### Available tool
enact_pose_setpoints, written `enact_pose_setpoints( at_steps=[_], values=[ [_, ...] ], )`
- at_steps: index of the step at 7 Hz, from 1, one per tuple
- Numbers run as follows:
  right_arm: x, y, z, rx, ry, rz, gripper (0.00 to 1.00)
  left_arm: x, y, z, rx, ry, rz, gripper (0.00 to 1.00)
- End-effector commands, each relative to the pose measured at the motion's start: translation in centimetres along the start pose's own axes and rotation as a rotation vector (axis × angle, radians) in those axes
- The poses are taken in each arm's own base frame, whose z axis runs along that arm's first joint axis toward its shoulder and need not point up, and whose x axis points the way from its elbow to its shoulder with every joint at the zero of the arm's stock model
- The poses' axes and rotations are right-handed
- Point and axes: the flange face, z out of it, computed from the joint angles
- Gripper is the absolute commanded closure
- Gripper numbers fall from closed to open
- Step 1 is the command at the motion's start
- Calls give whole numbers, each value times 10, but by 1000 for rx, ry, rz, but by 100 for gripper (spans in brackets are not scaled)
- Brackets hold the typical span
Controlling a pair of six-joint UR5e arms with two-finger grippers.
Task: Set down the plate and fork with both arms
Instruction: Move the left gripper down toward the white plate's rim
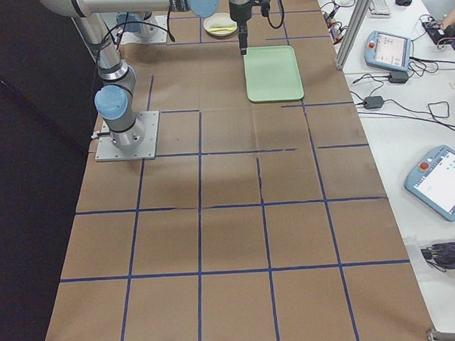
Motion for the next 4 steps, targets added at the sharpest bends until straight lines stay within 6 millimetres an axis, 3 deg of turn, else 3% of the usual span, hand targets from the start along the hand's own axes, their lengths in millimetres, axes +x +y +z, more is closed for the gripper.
enact_pose_setpoints(
  at_steps=[1,2,4],
  values=[
    [1,0,-1,2,-1,1,0,-5,0,5,-7,-2,31,0],
    [1,0,-2,4,-1,2,0,-12,0,12,-22,-3,41,0],
    [0,1,-2,4,-1,0,0,-70,-3,26,-51,25,39,0]
  ],
)
